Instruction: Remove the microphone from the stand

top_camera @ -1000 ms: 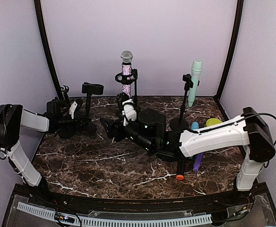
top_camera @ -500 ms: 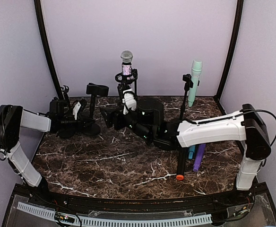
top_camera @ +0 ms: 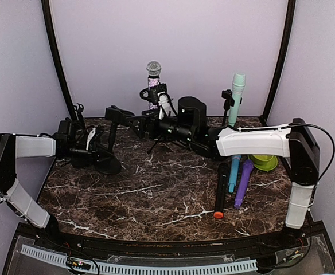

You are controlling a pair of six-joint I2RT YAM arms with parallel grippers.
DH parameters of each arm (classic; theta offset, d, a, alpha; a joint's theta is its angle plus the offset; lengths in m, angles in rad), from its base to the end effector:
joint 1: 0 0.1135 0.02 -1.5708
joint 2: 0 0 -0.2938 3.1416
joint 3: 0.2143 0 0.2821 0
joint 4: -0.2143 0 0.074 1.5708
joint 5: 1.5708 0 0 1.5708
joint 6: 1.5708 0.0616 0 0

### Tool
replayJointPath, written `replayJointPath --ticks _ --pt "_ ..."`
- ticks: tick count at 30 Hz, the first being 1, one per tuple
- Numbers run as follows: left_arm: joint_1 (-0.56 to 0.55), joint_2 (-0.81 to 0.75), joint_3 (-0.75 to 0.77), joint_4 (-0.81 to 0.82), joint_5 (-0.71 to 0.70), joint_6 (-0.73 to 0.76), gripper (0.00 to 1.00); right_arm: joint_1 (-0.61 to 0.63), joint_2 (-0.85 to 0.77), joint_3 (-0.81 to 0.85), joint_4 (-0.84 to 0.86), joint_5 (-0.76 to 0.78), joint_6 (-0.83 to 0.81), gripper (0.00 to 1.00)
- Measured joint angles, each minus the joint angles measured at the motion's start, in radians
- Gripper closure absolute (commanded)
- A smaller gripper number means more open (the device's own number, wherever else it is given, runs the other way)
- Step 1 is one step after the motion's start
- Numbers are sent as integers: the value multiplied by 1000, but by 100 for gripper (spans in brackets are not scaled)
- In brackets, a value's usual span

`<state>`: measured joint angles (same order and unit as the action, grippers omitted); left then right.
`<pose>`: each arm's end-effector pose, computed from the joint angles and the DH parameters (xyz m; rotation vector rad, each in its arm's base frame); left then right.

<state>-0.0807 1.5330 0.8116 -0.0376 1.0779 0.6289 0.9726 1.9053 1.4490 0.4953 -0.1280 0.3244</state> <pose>0.3249 -0.0807 0.1991 1.1452 1.6513 -0.8940 0.2893 0.4385 0.3287 -0.6258 1.5197 1.1136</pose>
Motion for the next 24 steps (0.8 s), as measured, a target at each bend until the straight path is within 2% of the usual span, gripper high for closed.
replayJointPath --ticks 4,7,11,18,24 --pt "0 -47 13 -77 30 23 100 4 23 -8 45 -91 27 11" --pt "0 -89 27 -110 53 19 100 21 42 -19 88 -115 35 19" --pt "0 -127 58 -176 82 25 100 64 104 3 140 -97 33 26" --pt "6 -148 82 -291 102 53 100 112 271 161 177 -57 25 40" --pt "16 -148 84 -364 117 84 100 114 317 233 204 -14 13 53"
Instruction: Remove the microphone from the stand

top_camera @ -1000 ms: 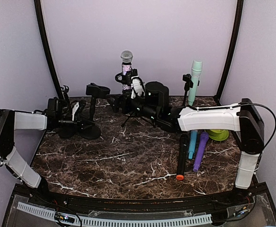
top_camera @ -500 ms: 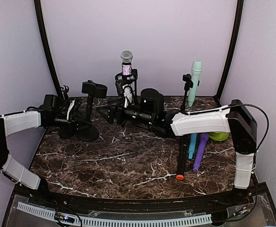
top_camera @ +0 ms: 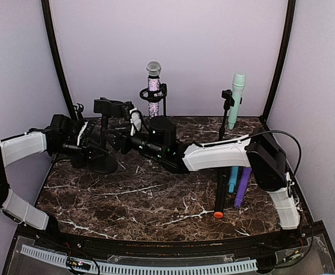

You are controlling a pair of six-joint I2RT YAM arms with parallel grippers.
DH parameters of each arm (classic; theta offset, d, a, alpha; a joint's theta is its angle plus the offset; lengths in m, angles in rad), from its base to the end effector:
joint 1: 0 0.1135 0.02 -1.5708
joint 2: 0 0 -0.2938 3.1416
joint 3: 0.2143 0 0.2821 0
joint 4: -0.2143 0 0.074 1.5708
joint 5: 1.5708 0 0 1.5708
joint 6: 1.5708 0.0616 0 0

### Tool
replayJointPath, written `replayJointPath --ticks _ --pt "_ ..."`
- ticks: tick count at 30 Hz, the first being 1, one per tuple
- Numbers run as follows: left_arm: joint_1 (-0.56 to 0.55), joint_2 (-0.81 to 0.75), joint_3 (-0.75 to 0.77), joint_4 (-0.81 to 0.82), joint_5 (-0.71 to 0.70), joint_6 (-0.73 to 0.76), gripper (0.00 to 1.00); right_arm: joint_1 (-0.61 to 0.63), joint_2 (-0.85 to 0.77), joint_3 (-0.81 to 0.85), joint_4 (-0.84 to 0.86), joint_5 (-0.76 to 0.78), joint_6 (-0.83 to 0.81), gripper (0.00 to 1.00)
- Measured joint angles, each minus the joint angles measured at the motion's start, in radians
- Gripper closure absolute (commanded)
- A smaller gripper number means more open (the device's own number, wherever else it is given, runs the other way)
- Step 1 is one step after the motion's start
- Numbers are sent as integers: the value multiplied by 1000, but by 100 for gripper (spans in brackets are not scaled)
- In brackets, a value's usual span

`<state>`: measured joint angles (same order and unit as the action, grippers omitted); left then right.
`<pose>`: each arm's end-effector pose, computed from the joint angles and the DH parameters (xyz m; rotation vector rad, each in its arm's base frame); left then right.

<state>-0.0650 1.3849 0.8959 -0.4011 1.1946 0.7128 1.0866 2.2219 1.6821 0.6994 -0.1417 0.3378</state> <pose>0.2937 -0.0765 0.2506 1.1706 1.6216 -1.0346 0.2710 0.5339 0.2784 -0.6802 1.3815 1.2596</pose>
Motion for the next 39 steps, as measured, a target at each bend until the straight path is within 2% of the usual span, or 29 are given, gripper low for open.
replayJointPath --ticks 7,9,11,12,14,15,18,20,23,24,30,32,39 --pt "-6 -3 1 -20 1 32 100 1 35 76 2 37 -3 56" --pt "-6 -8 1 -21 -1 32 100 3 53 97 4 36 0 66" --pt "-4 -10 1 -20 -9 30 100 6 69 111 8 28 10 89" --pt "-5 -11 1 -20 -14 28 94 8 77 119 9 26 18 98" --pt "-2 -12 1 -19 -21 25 63 14 86 130 10 33 20 100" --pt "0 -13 1 -16 -27 15 54 15 89 136 5 37 17 100" --pt "-3 -17 9 5 -41 -18 44 16 107 158 -25 60 -1 100" --pt "-7 -17 35 -5 -80 -39 24 16 134 171 -54 88 -27 100" --pt "13 3 89 -69 -125 -57 6 8 179 200 -80 145 -75 100" --pt "27 10 112 -92 -129 -60 2 3 203 224 -98 166 -100 100" --pt "199 5 206 -242 -140 -37 1 -28 374 383 -166 265 -220 100" --pt "247 -14 219 -301 -149 -5 2 -36 449 483 -154 290 -262 100" --pt "278 -118 220 -423 -164 67 2 -48 613 712 -123 360 -341 100"
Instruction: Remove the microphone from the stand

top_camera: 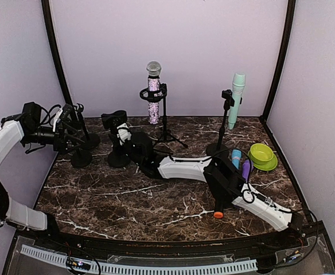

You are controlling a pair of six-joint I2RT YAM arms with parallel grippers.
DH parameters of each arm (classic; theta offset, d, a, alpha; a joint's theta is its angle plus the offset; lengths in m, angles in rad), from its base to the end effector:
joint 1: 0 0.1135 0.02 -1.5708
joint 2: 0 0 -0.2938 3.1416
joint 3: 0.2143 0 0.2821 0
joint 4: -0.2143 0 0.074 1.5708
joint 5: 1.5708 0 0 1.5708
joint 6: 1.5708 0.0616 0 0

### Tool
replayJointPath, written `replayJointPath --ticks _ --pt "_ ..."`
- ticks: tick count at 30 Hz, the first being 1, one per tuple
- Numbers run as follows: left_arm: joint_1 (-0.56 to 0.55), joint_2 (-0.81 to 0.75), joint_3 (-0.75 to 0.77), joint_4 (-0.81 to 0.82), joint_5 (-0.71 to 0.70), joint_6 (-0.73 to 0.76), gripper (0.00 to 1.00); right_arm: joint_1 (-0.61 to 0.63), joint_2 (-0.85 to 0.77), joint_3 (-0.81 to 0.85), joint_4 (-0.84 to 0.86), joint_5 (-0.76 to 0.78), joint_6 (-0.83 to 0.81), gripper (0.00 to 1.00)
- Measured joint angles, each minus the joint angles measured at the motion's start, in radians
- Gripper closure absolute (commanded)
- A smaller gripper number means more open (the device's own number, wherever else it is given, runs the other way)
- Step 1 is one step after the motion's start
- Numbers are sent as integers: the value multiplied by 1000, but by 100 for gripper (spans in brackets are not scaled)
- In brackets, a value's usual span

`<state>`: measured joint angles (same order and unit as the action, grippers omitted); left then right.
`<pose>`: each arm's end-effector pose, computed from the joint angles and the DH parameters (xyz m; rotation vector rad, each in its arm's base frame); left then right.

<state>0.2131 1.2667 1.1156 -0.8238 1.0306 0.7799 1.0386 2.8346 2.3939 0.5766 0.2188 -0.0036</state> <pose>0.2779 0.0061 0.3242 0.9189 1.8755 -0.7236 0.3707 0.6032 0.1571 -0.5688 1.3610 0.6900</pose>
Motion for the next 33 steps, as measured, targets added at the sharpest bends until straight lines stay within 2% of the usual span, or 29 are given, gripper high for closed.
replayJointPath --ticks 1,2,3,4,9,12,17,24,28,33 --pt "1 -7 0 -3 0 2 2 0 16 18 11 6 -8 100" --pt "1 -9 1 -6 0 2 1 0 30 31 24 11 -18 94" --pt "1 -8 3 -7 0 2 1 0 37 34 40 14 -27 78" --pt "1 -6 5 -7 0 1 1 2 41 34 55 17 -34 68" --pt "3 4 17 3 0 -26 1 4 34 -2 101 25 -77 27" --pt "3 9 34 6 0 -36 1 6 -18 -128 117 26 -87 14" --pt "3 9 42 7 -2 -55 1 13 -195 -430 113 33 -87 9" --pt "3 9 67 6 6 -84 1 46 -626 -925 195 81 -23 10" --pt "3 6 87 5 16 -89 2 53 -815 -1061 182 119 13 11" --pt "3 -5 92 5 29 -96 2 30 -959 -1074 85 157 27 12"
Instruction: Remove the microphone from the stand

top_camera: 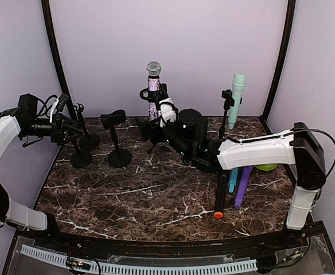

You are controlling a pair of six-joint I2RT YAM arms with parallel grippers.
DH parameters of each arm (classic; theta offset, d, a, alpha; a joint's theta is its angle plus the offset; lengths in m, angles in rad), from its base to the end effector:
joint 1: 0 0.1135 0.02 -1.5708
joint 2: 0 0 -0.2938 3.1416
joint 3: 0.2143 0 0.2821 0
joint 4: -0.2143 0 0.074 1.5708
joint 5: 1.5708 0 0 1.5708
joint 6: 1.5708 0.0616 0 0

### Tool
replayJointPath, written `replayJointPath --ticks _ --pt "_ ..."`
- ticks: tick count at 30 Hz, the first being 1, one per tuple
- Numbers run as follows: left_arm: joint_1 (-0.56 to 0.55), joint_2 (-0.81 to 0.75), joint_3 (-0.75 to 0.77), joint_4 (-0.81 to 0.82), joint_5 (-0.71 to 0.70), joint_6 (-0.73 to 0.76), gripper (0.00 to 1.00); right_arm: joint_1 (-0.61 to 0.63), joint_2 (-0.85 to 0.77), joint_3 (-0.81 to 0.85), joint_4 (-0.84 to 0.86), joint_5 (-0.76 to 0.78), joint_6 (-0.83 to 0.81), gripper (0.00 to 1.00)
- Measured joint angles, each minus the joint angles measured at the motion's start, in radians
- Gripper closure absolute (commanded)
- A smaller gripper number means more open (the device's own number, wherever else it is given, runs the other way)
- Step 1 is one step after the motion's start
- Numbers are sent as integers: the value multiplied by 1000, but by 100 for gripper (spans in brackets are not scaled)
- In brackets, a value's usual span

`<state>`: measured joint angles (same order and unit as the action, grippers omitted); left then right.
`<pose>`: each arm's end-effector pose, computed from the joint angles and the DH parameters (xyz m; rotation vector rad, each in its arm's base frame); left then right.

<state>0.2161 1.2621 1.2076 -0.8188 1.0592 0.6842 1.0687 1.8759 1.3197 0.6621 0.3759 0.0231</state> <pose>0.2812 0.0067 0.3585 0.8717 1.8335 -0.7324 0.2627 0.4314 0.3130 -0.4645 1.4284 0.6095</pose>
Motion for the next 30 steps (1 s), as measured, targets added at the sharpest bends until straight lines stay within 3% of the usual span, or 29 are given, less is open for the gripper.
replayJointPath --ticks 5,17,26,30 --pt "0 -24 0 -2 13 0 3 -42 -69 13 -102 38 2 12" --pt "0 -37 0 -23 40 13 7 -94 -67 203 -269 63 -5 13" --pt "0 -37 0 -45 71 27 10 -150 114 604 -414 10 -44 21" --pt "0 -40 0 -61 75 42 11 -180 202 705 -494 0 -56 27"
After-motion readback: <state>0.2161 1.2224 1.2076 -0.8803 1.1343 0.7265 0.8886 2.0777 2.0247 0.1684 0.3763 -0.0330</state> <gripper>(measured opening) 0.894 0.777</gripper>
